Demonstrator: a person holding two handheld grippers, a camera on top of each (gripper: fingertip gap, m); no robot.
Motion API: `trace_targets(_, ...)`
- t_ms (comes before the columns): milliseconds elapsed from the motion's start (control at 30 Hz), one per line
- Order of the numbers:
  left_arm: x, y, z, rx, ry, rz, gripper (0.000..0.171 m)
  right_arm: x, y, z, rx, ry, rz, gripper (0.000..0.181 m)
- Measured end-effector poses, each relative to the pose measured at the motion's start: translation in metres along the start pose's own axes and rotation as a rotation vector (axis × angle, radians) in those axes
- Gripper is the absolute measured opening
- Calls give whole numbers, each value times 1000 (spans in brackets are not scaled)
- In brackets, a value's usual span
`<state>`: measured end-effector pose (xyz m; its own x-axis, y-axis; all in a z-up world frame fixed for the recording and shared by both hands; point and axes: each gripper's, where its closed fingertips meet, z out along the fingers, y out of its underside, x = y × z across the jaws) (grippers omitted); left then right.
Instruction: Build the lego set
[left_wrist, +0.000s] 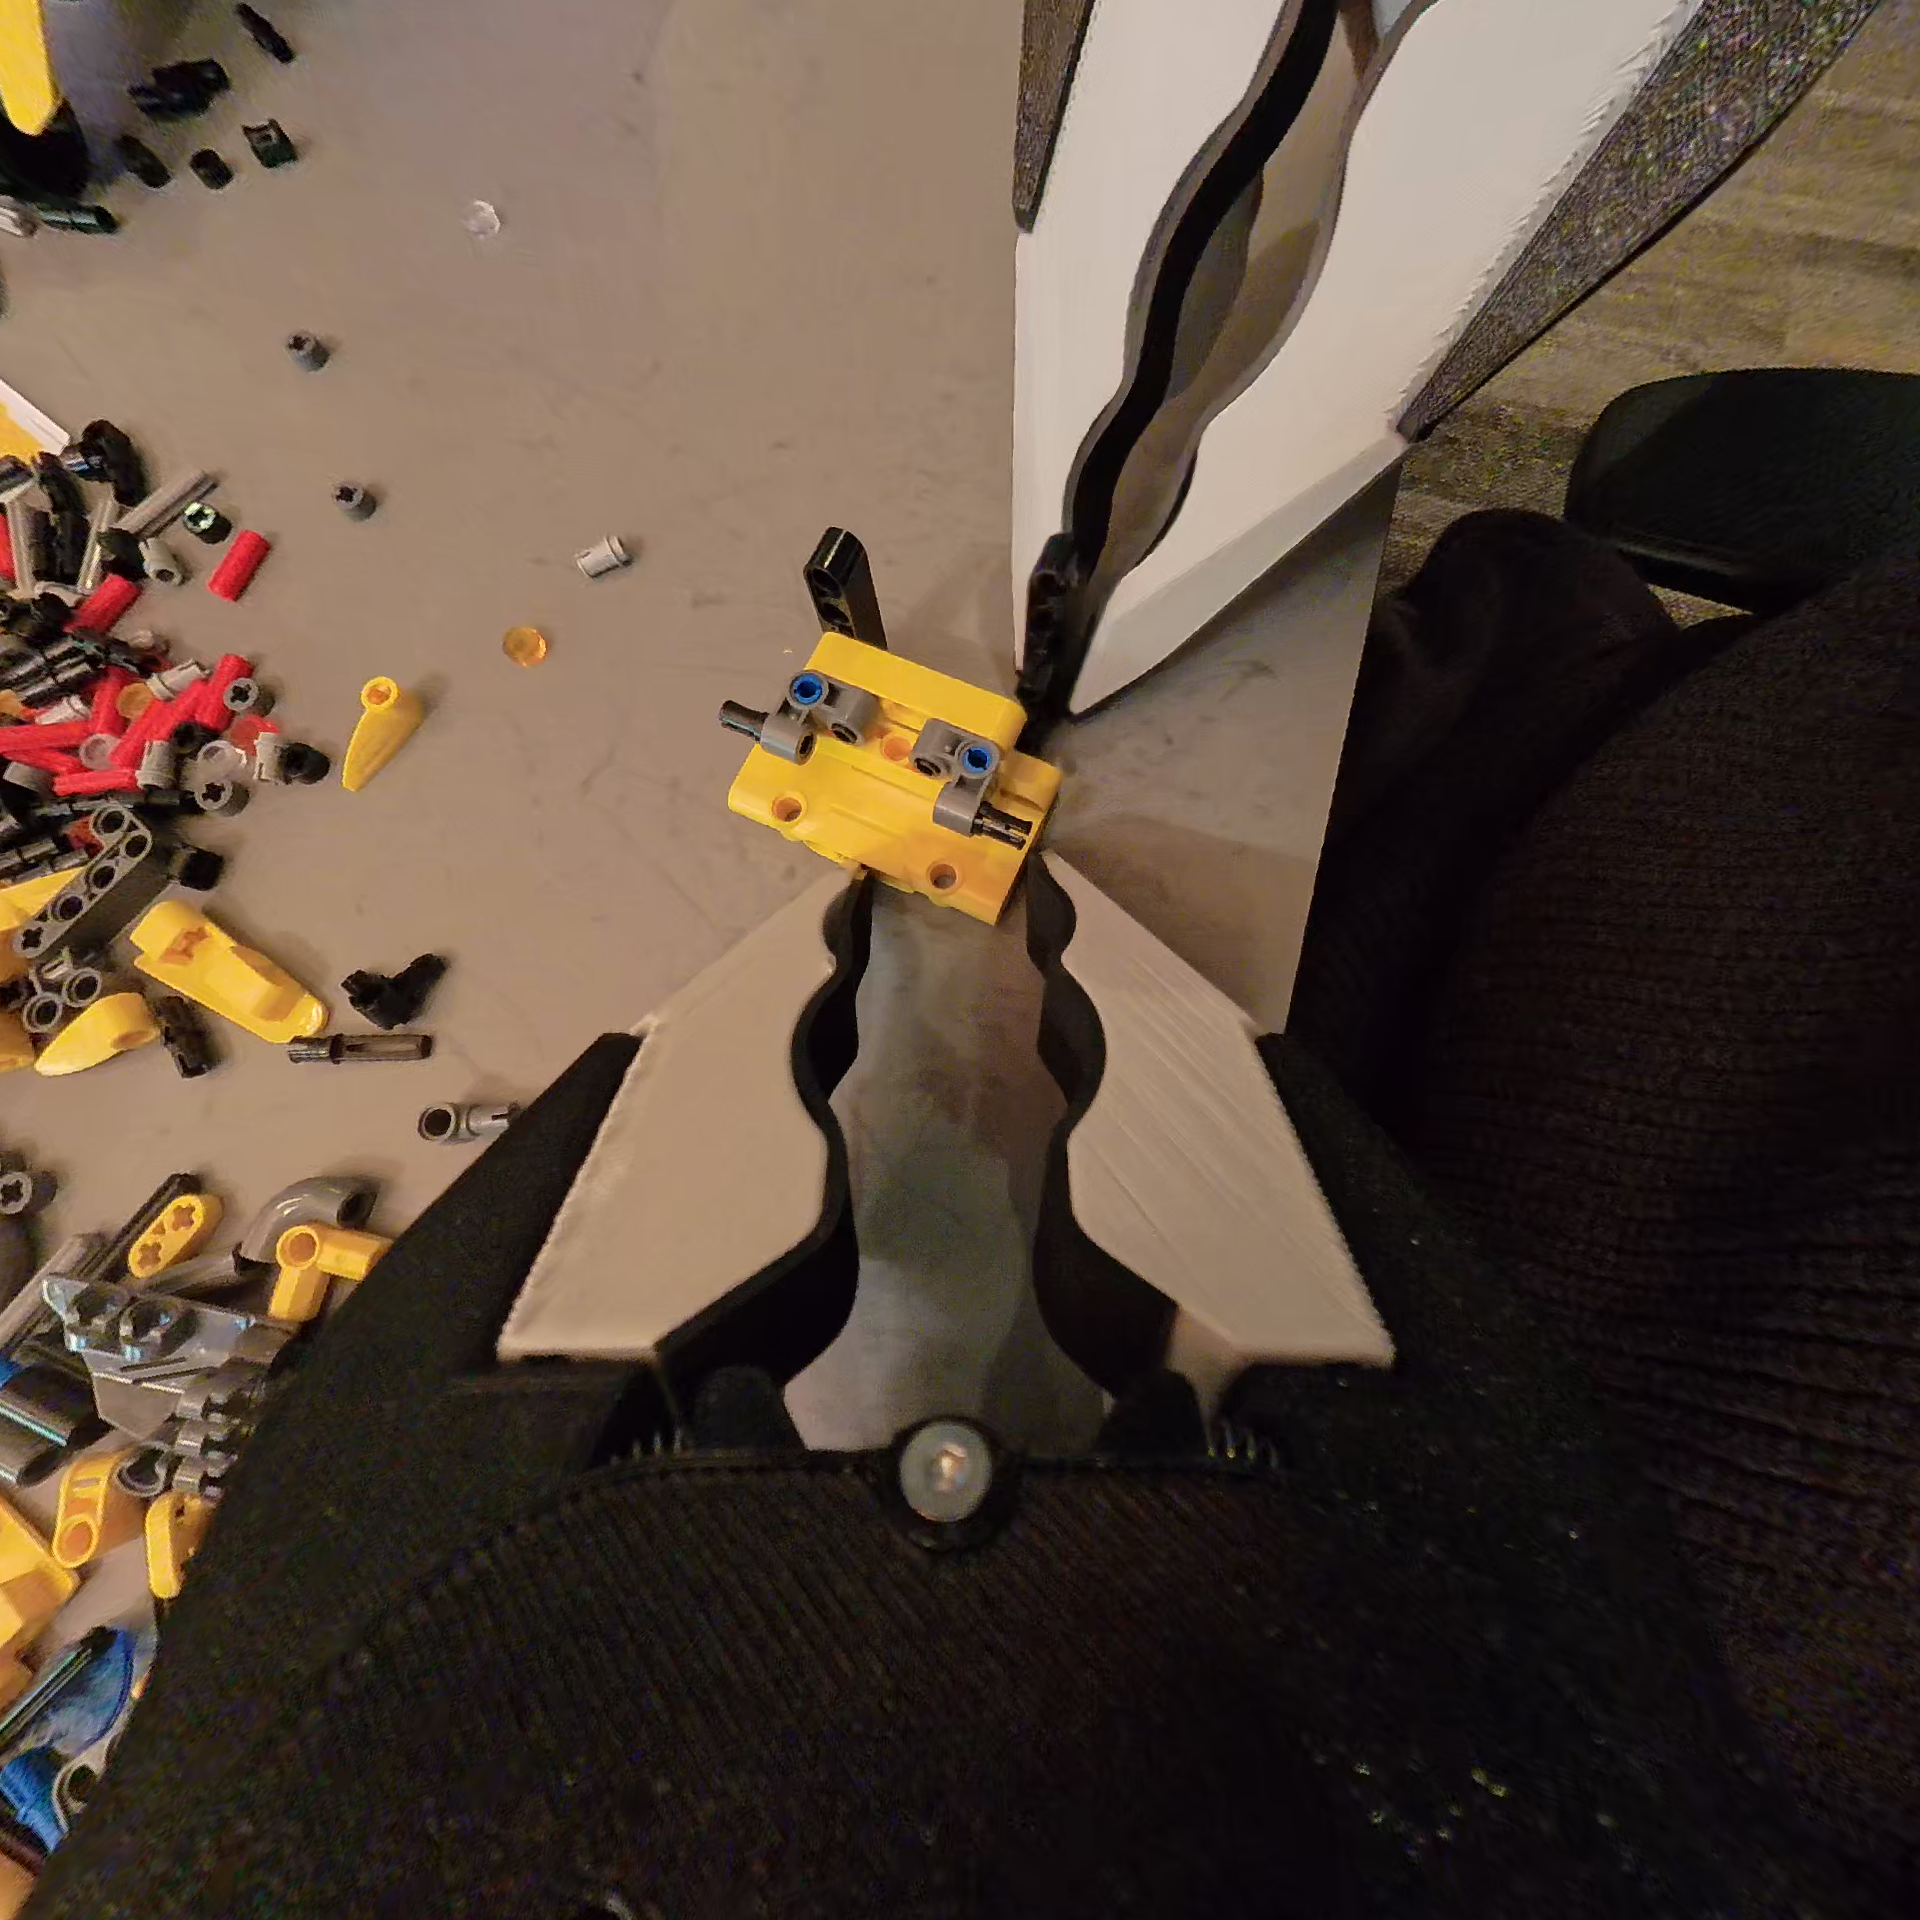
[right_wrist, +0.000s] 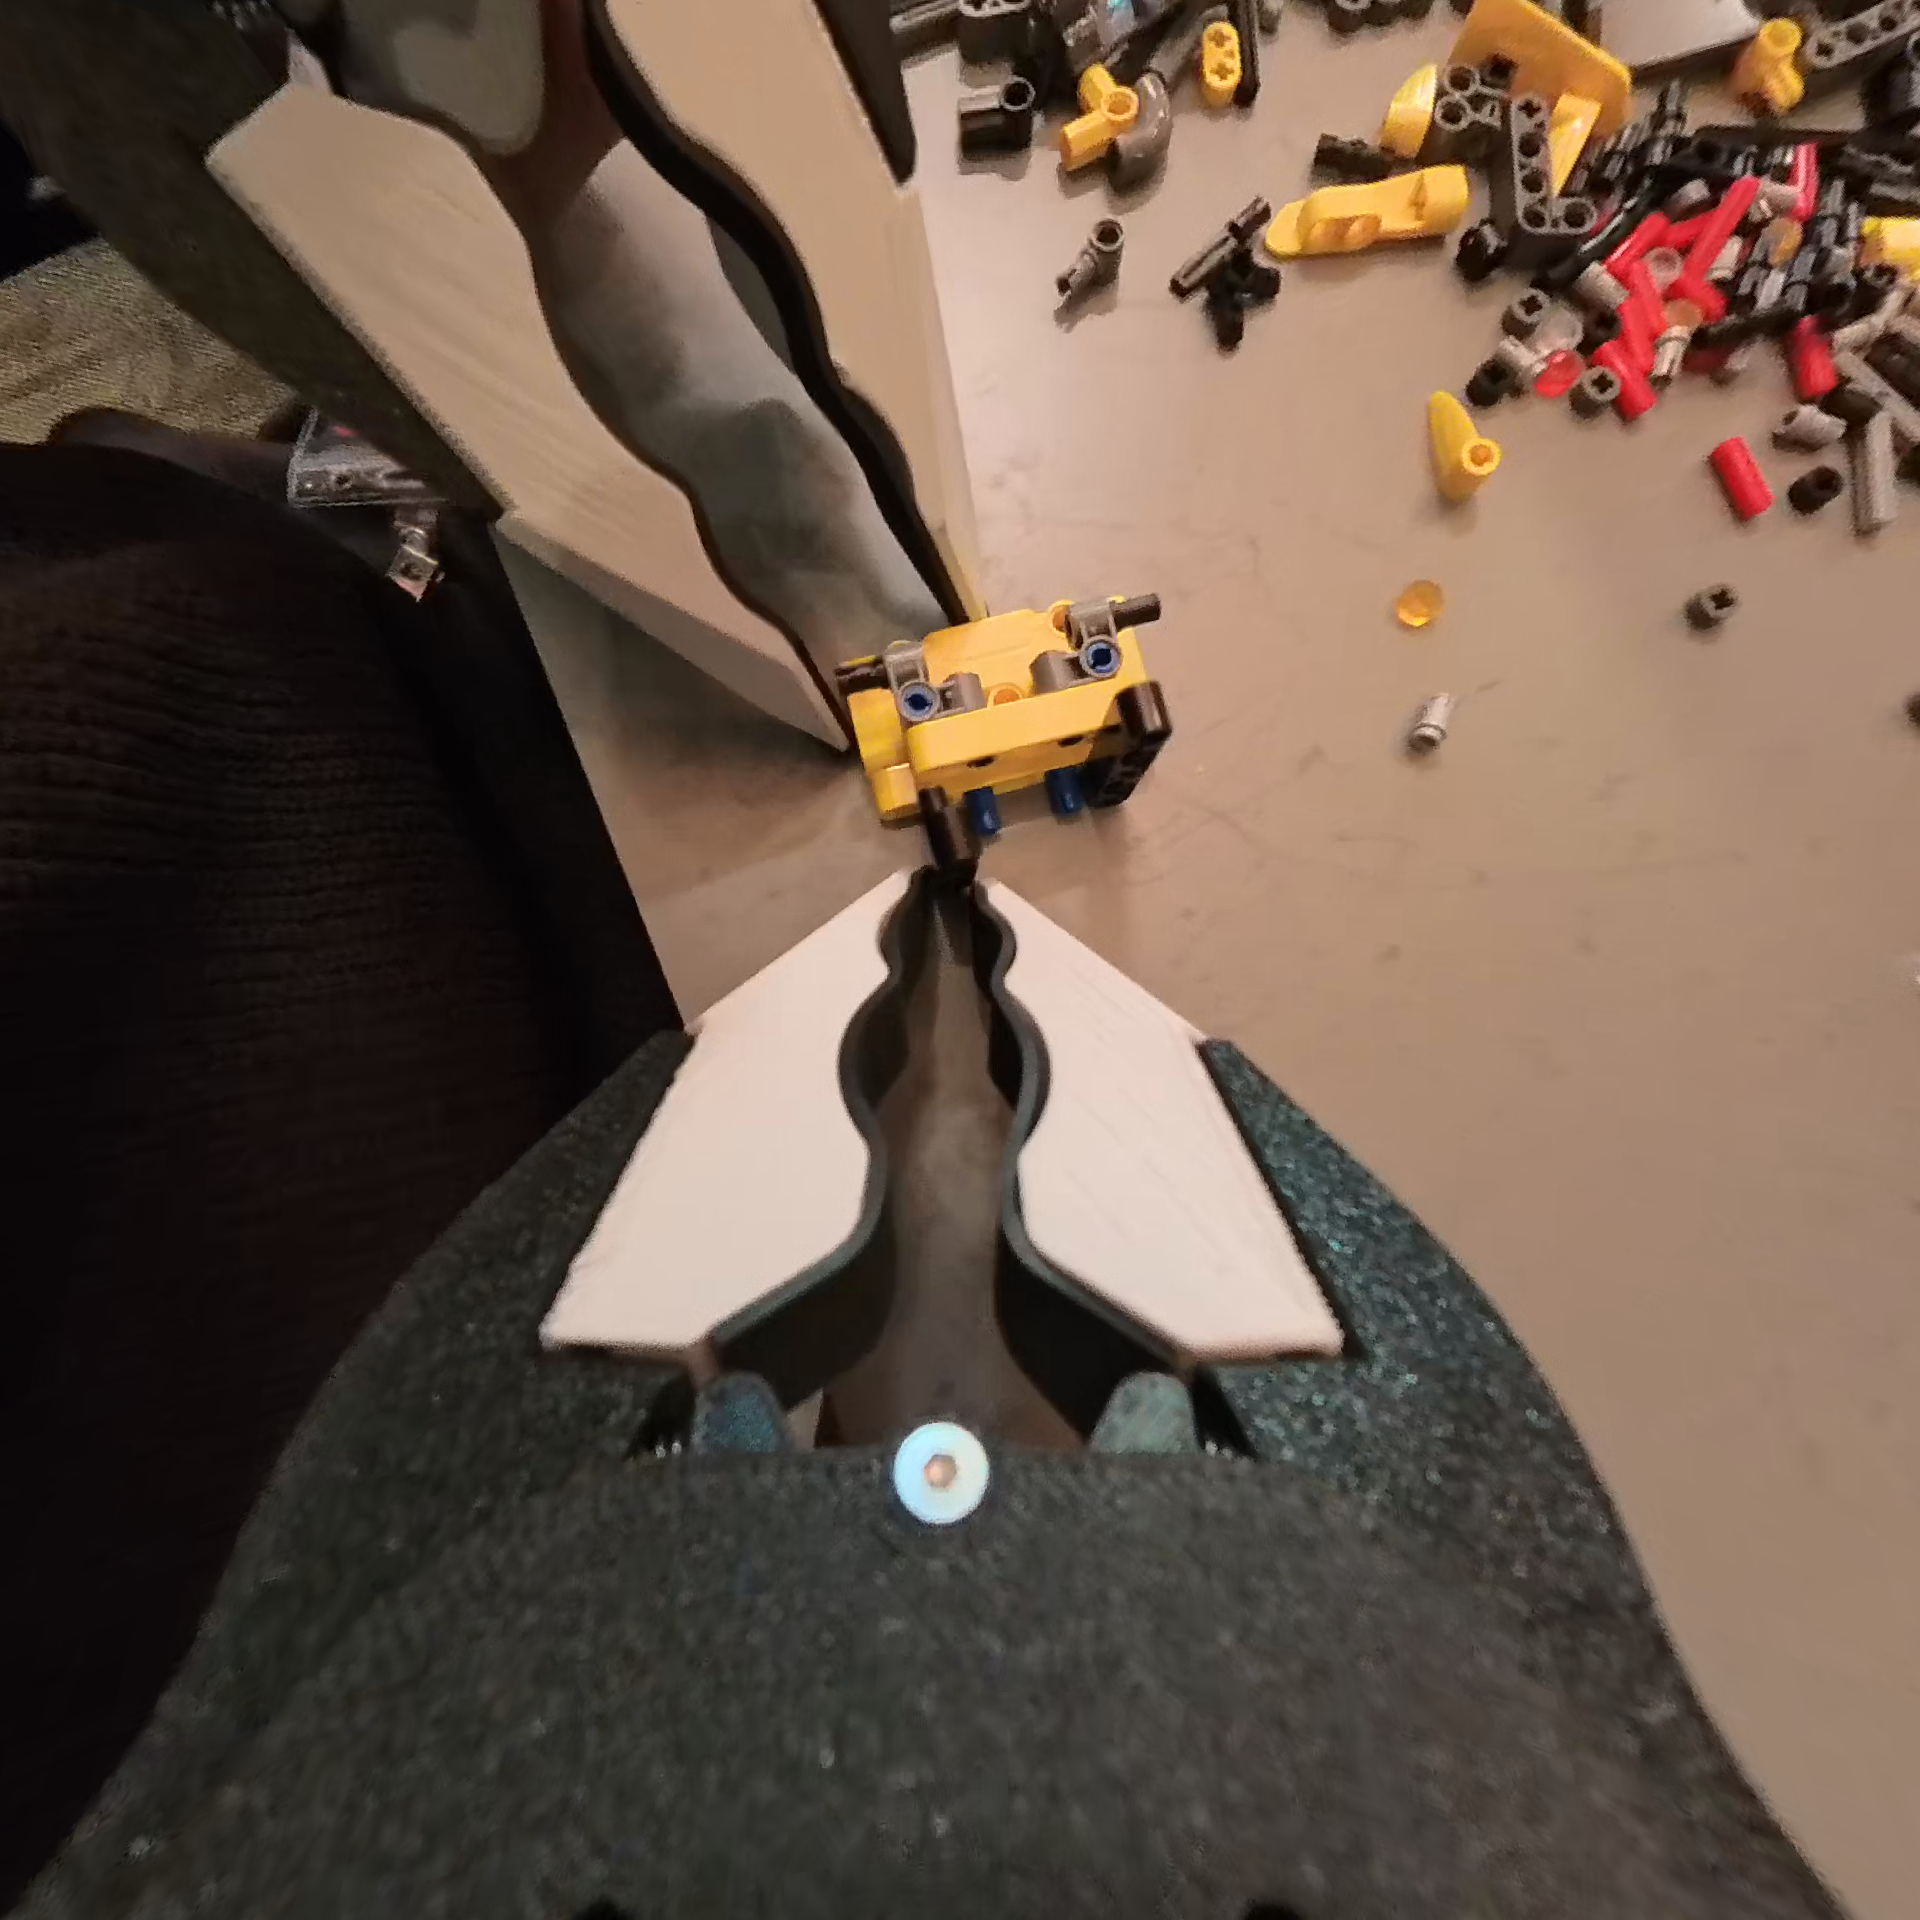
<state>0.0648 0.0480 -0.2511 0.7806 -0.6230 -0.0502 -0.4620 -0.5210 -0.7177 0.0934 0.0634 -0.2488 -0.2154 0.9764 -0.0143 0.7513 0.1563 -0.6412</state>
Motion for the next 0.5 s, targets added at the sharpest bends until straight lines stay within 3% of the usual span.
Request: trace_targets(500,0,0,0,-2,-17,-43,28,2,-1,3,-121,129,48,5)
